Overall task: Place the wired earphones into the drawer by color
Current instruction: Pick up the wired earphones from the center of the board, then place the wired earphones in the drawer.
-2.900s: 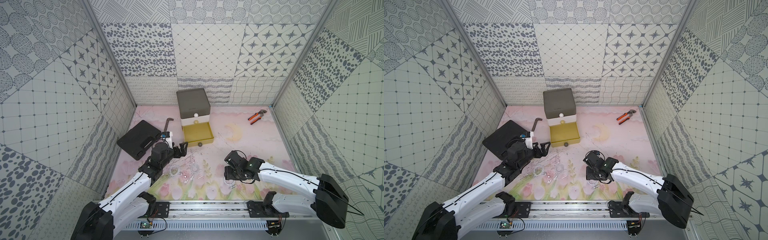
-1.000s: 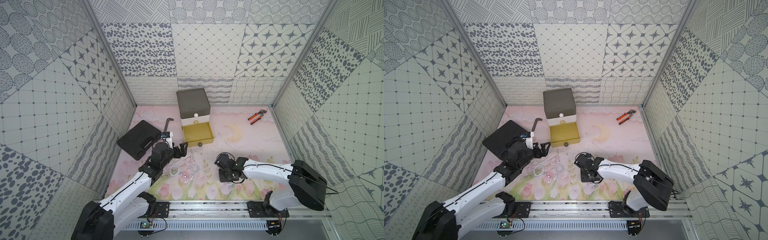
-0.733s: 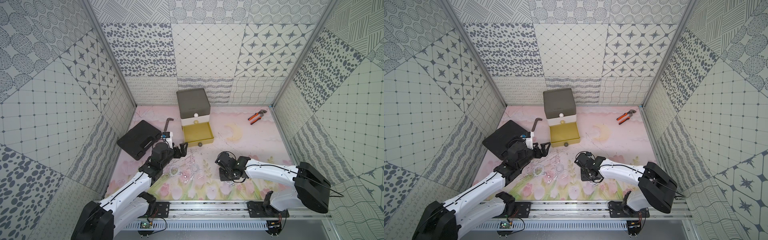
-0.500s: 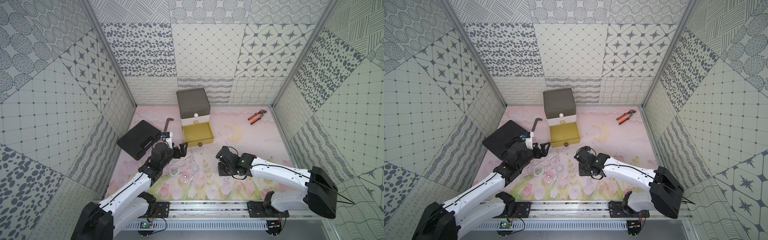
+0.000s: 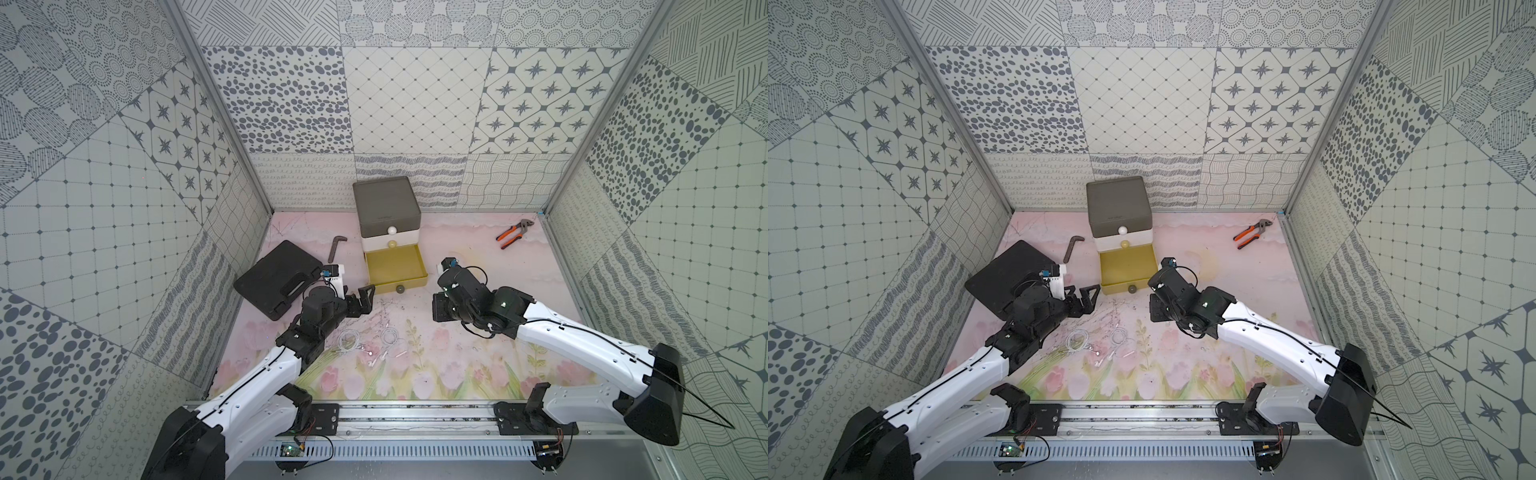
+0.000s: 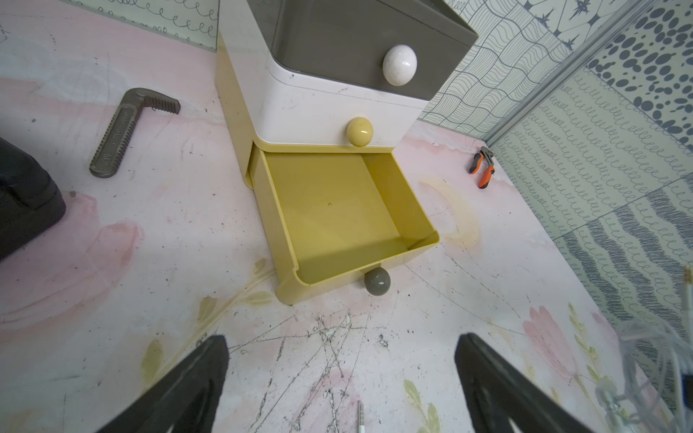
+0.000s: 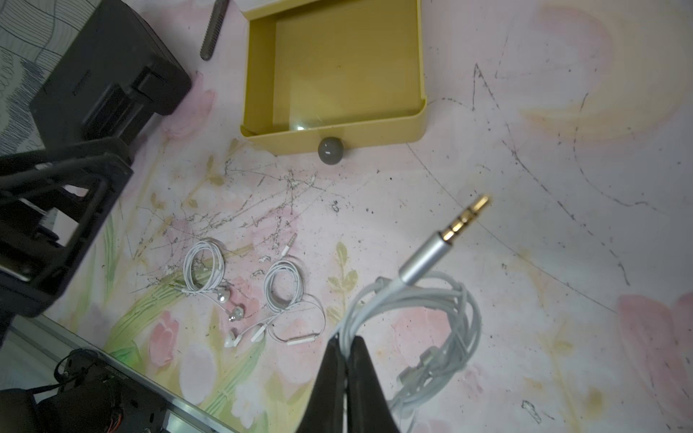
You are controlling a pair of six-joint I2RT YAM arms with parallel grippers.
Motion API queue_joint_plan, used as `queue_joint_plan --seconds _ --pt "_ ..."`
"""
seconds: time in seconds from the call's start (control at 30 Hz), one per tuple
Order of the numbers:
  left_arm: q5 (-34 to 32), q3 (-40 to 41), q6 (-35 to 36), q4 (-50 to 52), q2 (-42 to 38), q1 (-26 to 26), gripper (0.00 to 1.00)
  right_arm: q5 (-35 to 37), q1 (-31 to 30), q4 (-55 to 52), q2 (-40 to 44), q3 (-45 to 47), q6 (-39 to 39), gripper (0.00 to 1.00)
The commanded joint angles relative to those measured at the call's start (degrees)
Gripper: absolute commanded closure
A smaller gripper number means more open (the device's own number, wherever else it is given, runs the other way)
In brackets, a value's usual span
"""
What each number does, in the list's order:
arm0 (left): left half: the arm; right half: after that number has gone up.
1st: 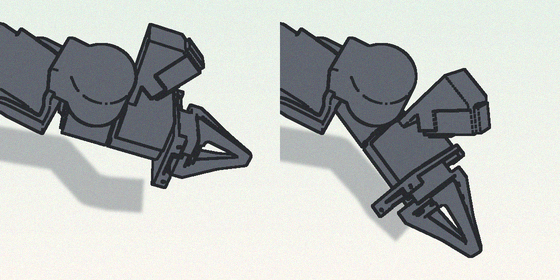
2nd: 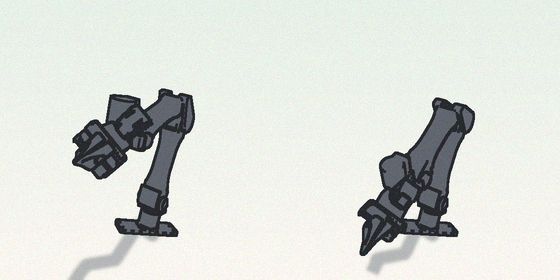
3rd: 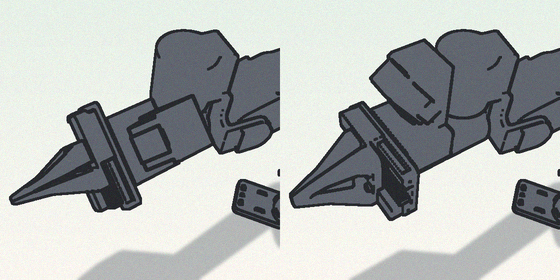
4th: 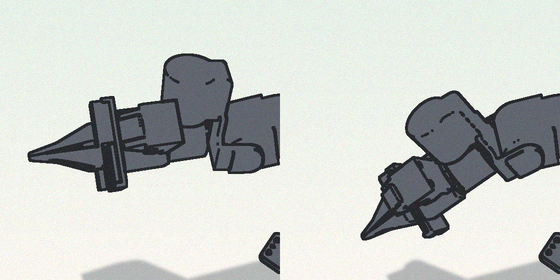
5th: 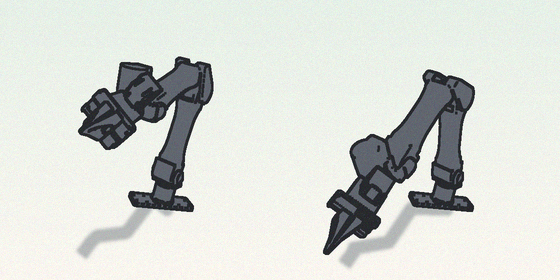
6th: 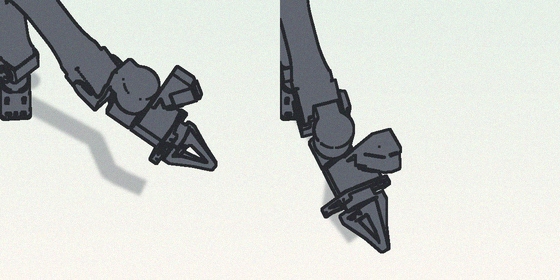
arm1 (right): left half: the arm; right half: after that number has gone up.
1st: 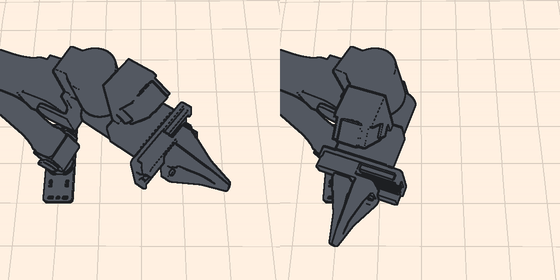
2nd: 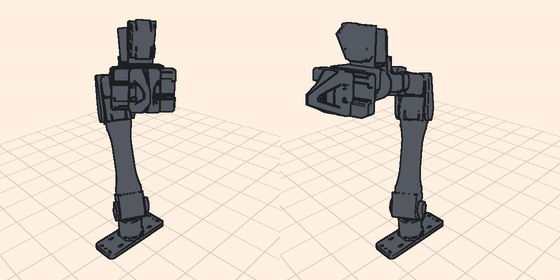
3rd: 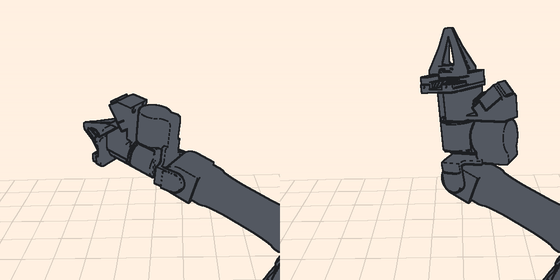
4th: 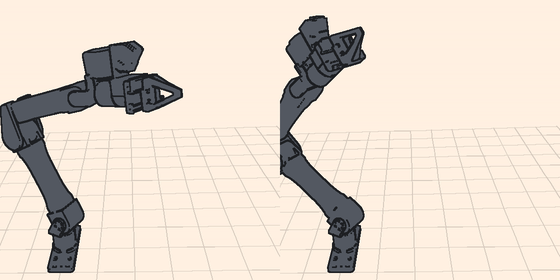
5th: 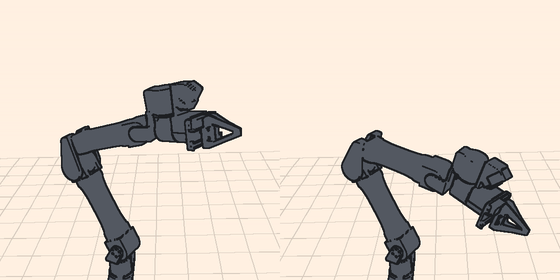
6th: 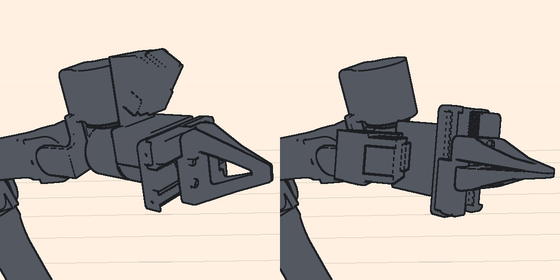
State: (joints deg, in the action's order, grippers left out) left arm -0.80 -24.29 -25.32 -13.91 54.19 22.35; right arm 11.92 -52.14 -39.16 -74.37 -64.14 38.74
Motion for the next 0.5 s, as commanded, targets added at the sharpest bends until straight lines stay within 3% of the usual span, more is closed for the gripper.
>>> queue_joint_plan --seconds 0.0,0.47 --pt "-1.09 0.37 1.34 -0.82 -0.42 0.07 0.01 0.44 1.20 6.77 -3.36 -2.95 -4.33 1.00" --pt "-2.54 1.41 1.09 -1.29 -2.03 0.06 0.01 -2.42 5.24 29.59 -22.29 -12.51 -7.37 1.00"
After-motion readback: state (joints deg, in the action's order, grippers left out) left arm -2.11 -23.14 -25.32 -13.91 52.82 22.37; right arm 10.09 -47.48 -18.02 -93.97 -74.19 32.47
